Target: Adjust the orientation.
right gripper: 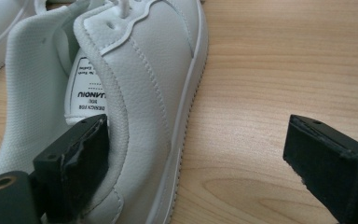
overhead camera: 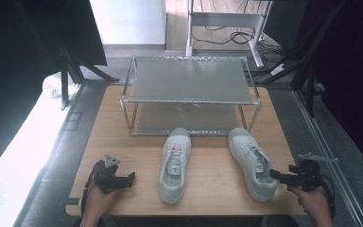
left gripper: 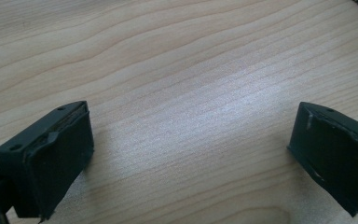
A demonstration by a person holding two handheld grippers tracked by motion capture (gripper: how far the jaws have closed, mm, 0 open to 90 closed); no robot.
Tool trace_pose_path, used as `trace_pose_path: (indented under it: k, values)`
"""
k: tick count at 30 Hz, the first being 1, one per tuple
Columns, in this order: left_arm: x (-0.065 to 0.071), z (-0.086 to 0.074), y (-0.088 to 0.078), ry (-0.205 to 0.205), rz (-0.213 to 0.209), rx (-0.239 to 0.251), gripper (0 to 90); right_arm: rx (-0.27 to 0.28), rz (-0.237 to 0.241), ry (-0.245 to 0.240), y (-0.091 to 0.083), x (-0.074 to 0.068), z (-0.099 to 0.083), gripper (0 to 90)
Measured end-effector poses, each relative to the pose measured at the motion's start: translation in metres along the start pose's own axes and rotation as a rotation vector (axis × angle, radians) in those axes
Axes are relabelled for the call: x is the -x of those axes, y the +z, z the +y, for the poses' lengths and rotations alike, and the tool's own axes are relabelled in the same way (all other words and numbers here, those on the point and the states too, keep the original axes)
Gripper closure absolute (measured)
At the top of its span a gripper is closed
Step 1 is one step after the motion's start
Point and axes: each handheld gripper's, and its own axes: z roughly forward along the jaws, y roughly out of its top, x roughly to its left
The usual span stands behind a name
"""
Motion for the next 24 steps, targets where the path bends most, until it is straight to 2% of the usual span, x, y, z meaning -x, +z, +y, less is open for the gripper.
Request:
trace_pose_path:
  k: [5,11,16,21,24]
  values:
    - [0.003,0.005,-0.003,-0.002,-0.001,-0.048,0.3,0.007,-0.012,-0.027,-0.003,-0.004,0.001,11.0]
    - [0.011,0.013,-0.012,0.006,-0.024,-0.034,2.3,0.018,-0.019,-0.058,-0.008,-0.007,0.004,13.9]
    - [0.024,0.024,-0.020,0.014,-0.083,-0.042,2.3,0.011,-0.026,-0.091,-0.007,-0.011,0.004,16.9]
    - [0.033,0.032,-0.026,0.025,-0.099,-0.043,2.9,0.018,-0.032,-0.117,-0.008,-0.017,0.006,18.3]
    - [0.040,0.039,-0.033,0.030,-0.115,-0.035,3.3,0.016,-0.032,-0.117,-0.008,-0.019,0.007,18.3]
